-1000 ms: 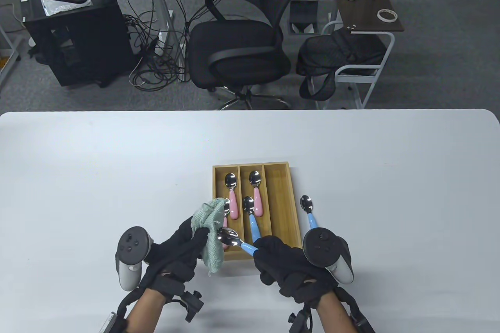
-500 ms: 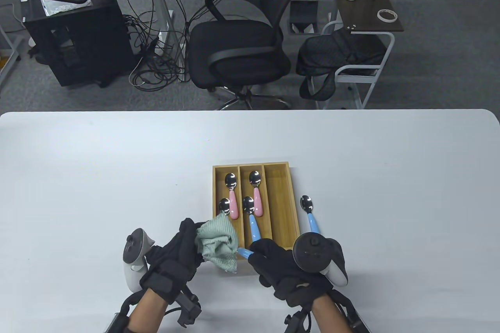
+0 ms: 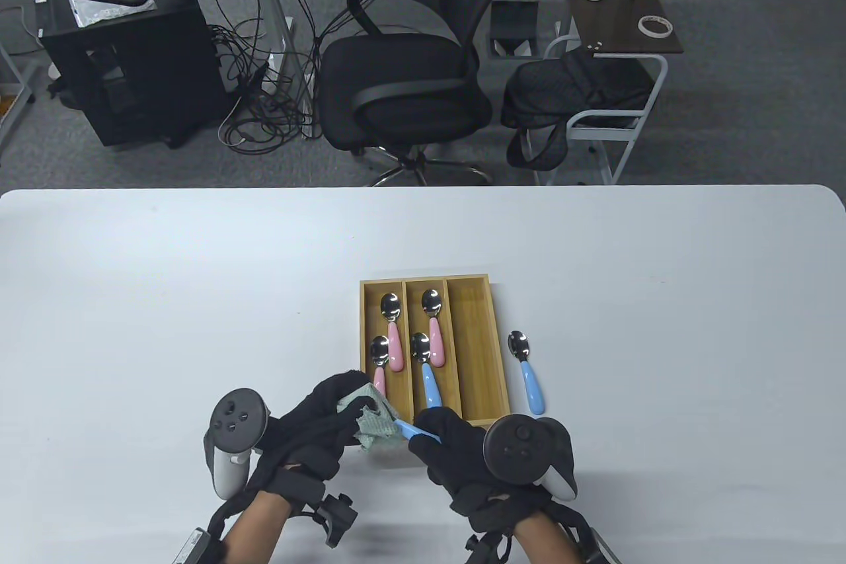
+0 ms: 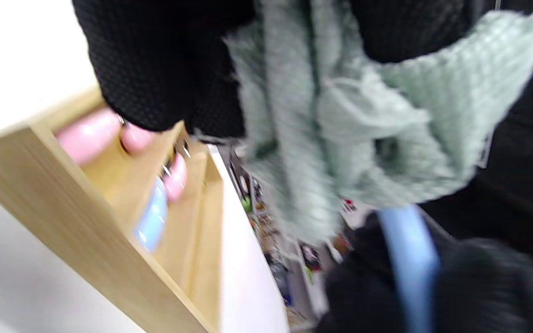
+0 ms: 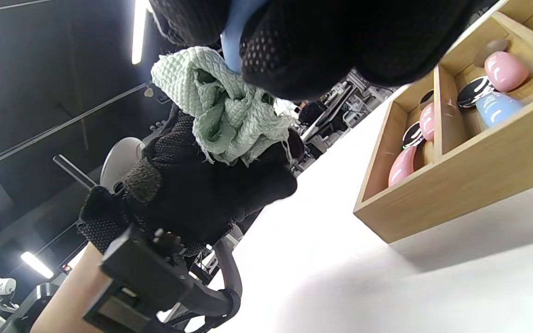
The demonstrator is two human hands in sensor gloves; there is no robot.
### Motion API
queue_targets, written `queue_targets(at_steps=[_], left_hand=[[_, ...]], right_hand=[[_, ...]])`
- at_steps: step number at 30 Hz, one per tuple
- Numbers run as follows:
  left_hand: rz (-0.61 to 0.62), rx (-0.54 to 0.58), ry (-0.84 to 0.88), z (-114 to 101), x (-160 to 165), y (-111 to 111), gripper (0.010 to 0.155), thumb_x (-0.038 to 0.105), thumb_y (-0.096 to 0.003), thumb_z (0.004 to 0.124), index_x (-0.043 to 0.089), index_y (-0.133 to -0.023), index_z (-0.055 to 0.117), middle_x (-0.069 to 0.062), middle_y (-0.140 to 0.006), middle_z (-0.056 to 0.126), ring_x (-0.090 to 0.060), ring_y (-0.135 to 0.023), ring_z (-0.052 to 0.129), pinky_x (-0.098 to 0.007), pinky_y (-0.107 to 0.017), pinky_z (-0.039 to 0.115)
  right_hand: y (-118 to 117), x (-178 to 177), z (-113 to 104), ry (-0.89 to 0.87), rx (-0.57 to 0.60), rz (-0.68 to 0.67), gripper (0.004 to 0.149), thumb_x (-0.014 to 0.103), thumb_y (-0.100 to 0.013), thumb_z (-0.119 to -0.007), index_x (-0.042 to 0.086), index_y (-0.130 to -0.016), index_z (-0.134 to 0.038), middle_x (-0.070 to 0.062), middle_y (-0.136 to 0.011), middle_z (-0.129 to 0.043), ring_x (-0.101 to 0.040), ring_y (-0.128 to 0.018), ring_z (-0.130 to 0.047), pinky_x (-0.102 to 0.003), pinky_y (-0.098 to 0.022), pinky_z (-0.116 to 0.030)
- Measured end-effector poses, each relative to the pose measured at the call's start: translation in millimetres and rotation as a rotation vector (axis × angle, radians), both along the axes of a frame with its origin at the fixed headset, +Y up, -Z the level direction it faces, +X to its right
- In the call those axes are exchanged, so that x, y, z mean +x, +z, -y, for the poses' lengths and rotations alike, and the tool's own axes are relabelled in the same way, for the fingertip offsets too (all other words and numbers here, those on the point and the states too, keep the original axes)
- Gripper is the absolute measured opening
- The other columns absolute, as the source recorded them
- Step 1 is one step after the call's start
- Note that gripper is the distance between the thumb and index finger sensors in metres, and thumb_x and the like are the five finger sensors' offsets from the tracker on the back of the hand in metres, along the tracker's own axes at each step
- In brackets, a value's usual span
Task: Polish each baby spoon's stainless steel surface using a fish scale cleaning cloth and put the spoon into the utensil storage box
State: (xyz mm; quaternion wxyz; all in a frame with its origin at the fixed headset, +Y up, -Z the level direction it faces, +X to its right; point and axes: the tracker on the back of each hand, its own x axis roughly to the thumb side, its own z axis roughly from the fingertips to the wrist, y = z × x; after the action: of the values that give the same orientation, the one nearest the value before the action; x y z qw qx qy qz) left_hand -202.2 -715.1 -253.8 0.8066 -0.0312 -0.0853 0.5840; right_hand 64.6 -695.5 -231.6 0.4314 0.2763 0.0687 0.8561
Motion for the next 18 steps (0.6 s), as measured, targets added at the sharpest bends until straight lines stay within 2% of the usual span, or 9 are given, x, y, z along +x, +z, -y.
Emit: queue_targets(at_steps=[3,5,9,12,14,18], left_hand=[[-0.041,0.007,-0.058,-2.3,-1.1,1.0,0.069,0.058,-0.0491,0.078,0.01,-0.099,0.076,-0.002,-0.073,0.099,-0.018,-0.051,0.111,-0.035,-0.034,0.099],[-0.012,-0.007,-0.029,-2.3,-1.2,0.2,0.067,0.055,-0.0495,0.081,0.009,-0.099,0.076,-0.003,-0.074,0.099,-0.016,-0.048,0.113,-0.032,-0.032,0.1],[0.122,-0.106,0.183,1.7,-2.5,-3.8,0.061,0.037,-0.0547,0.087,0.008,-0.105,0.068,-0.01,-0.089,0.091,-0.024,-0.066,0.11,-0.036,-0.045,0.1],[0.185,-0.084,0.232,2.5,-0.9,-6.3,0.06,0.028,-0.056,0.089,0.013,-0.108,0.063,-0.007,-0.098,0.083,-0.025,-0.079,0.103,-0.038,-0.055,0.097],[0.19,-0.063,0.246,1.8,-0.5,-6.4,0.059,0.029,-0.0554,0.09,0.016,-0.107,0.066,-0.005,-0.098,0.084,-0.024,-0.08,0.103,-0.037,-0.055,0.098],[0.175,0.017,0.122,-2.7,-2.0,-5.4,0.055,0.039,-0.0523,0.091,0.021,-0.101,0.073,-0.002,-0.091,0.089,-0.018,-0.07,0.107,-0.033,-0.051,0.1]], right_hand=[[0.7,-1.2,0.4,0.04,0.033,0.011,0.046,0.039,-0.066,-0.058,0.007,-0.099,-0.054,-0.011,-0.079,-0.077,-0.015,-0.049,-0.092,-0.045,-0.049,-0.083],[2.2,-1.6,-0.3,0.061,0.046,0.014,0.046,0.039,-0.066,-0.058,0.007,-0.099,-0.054,-0.011,-0.079,-0.077,-0.015,-0.049,-0.092,-0.046,-0.049,-0.083],[6.7,-3.6,-4.6,0.151,0.154,0.049,0.045,0.039,-0.066,-0.058,0.009,-0.099,-0.053,-0.011,-0.08,-0.076,-0.016,-0.05,-0.092,-0.046,-0.05,-0.083],[9.1,-5.6,-5.7,0.197,0.189,0.043,0.045,0.039,-0.066,-0.058,0.01,-0.1,-0.052,-0.01,-0.081,-0.075,-0.017,-0.051,-0.092,-0.047,-0.05,-0.082],[9.6,-6.0,-5.4,0.193,0.181,0.029,0.045,0.04,-0.066,-0.058,0.01,-0.1,-0.052,-0.01,-0.081,-0.076,-0.017,-0.051,-0.092,-0.047,-0.05,-0.082],[8.6,-7.2,-2.5,0.174,0.146,-0.017,0.045,0.04,-0.066,-0.058,0.01,-0.1,-0.053,-0.009,-0.081,-0.076,-0.016,-0.05,-0.093,-0.046,-0.05,-0.083]])
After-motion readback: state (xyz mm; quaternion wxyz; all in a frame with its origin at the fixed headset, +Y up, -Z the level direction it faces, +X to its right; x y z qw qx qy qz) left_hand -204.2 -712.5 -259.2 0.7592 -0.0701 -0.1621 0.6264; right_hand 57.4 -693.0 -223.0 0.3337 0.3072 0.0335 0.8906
